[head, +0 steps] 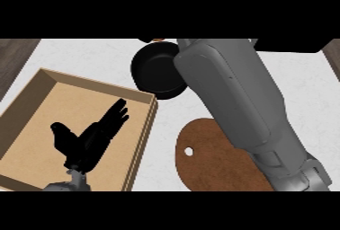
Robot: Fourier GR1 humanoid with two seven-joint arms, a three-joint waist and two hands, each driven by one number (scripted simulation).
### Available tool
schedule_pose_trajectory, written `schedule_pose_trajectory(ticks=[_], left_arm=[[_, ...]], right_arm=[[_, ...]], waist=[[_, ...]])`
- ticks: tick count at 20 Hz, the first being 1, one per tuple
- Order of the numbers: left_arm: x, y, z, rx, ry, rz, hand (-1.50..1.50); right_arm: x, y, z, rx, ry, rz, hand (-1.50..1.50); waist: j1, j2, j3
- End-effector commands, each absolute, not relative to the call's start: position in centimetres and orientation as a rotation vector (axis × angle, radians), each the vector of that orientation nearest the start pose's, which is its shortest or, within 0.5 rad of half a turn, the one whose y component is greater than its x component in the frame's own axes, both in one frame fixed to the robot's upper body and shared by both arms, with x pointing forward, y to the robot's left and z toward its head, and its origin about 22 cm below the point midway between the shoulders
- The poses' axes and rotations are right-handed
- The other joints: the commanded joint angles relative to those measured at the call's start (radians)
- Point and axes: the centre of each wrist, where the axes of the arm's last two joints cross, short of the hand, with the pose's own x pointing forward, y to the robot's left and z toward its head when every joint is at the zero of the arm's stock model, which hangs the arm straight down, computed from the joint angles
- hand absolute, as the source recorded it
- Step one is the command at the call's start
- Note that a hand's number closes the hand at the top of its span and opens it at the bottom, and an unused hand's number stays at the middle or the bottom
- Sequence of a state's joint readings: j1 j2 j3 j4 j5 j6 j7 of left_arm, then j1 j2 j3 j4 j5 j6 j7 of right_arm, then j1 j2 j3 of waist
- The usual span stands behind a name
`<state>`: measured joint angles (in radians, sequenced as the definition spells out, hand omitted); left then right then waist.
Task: Pick the squash from the cutting board and place it in the pot
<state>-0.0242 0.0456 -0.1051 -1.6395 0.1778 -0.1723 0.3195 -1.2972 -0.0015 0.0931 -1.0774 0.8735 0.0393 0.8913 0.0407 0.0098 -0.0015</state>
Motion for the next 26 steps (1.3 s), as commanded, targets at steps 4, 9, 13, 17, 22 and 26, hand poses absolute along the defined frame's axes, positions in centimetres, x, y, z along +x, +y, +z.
schedule_pose_trajectory(ticks=[4, 9, 13, 17, 22, 26], left_arm=[[26.2, 21.2, 2.6, -0.304, -1.338, -0.204, 0.00], [24.9, 20.8, 3.3, -0.320, -1.336, -0.239, 0.00], [26.2, 19.0, 4.1, -0.328, -1.345, -0.221, 0.00], [25.6, 19.8, 2.8, -0.331, -1.353, -0.247, 0.00], [26.1, 18.0, 3.9, -0.371, -1.363, -0.288, 0.00], [25.7, 18.9, 3.3, -0.356, -1.343, -0.303, 0.00]], right_arm=[[42.3, -0.7, 26.8, -0.942, -1.514, 0.644, 1.50], [43.9, -1.2, 24.4, -0.917, -1.527, 0.611, 1.50], [44.6, -1.5, 23.7, -0.852, -1.529, 0.561, 1.50], [45.3, -2.3, 20.8, -0.853, -1.452, 0.615, 1.50], [45.7, -3.4, 20.3, -0.685, -1.428, 0.382, -1.50], [45.9, -4.9, 18.8, -0.571, -1.516, 0.196, -1.50]], waist=[[0.017, 0.009, -0.001], [0.038, 0.012, 0.000], [0.056, 0.022, -0.001], [0.076, 0.032, -0.002], [0.099, 0.039, 0.000], [0.125, 0.042, 0.001]])
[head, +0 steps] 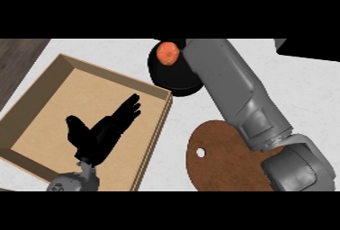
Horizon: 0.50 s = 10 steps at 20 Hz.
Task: Pick the squash from the cutting board and place it in the pot
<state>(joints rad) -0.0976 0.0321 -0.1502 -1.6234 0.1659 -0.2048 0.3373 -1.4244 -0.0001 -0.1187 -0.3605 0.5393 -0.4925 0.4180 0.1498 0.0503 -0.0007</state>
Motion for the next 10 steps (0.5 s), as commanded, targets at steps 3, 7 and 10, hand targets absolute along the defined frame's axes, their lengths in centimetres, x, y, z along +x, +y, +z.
schedule_pose_trajectory(ticks=[3, 7, 10], left_arm=[[25.8, 17.9, 3.3, -0.381, -1.357, -0.303, 0.00], [25.5, 18.3, 3.3, -0.382, -1.357, -0.300, 0.00], [26.0, 18.1, 3.0, -0.352, -1.337, -0.289, 0.00]], right_arm=[[46.0, -5.3, 18.2, -0.541, -1.567, 0.143, -1.50], [46.1, -5.4, 18.1, -0.535, -1.632, 0.070, -1.50], [46.1, -5.5, 17.1, -0.616, -1.661, 0.048, -1.50]], waist=[[0.019, 0.006, 0.000], [0.022, 0.003, 0.000], [-0.014, -0.003, -0.001]])
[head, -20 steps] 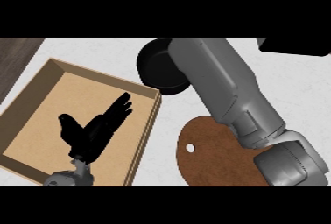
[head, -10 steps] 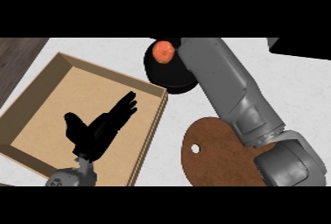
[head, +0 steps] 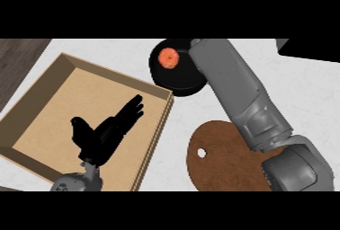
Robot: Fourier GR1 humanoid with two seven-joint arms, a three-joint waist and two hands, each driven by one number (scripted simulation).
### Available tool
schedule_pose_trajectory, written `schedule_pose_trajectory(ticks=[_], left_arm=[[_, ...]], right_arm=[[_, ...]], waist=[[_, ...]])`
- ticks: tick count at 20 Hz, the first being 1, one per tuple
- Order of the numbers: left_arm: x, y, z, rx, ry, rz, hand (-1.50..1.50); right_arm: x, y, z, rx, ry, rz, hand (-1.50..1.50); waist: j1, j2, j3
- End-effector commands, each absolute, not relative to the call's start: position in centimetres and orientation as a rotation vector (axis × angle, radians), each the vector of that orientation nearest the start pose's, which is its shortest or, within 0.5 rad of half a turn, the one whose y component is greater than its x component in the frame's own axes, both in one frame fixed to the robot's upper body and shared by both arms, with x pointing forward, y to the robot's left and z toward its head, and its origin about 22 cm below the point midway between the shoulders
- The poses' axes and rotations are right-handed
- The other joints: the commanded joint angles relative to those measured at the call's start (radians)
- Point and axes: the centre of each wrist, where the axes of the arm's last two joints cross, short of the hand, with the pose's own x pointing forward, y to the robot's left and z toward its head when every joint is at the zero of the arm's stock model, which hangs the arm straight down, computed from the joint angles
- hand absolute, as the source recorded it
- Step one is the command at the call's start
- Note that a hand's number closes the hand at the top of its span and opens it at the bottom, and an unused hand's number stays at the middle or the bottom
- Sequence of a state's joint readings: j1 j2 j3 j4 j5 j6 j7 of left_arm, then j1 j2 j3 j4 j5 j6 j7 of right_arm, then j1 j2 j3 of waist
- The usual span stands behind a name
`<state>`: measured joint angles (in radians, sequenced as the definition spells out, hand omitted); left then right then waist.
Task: Pick the squash from the cutting board and place it in the pot
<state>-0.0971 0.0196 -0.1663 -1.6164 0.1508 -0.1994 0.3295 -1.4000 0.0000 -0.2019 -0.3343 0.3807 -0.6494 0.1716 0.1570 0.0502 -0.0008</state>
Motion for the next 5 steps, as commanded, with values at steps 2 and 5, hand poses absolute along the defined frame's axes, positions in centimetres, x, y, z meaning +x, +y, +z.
schedule_pose_trajectory(ticks=[2, 5], left_arm=[[25.8, 18.9, 2.6, -0.355, -1.337, -0.282, 0.00], [26.7, 18.2, 3.5, -0.338, -1.352, -0.224, 0.00]], right_arm=[[46.1, -5.3, 17.1, -0.647, -1.650, 0.012, -1.50], [46.2, -5.4, 16.9, -0.636, -1.643, -0.001, -1.50]], waist=[[-0.027, -0.009, -0.001], [-0.066, -0.014, 0.000]])
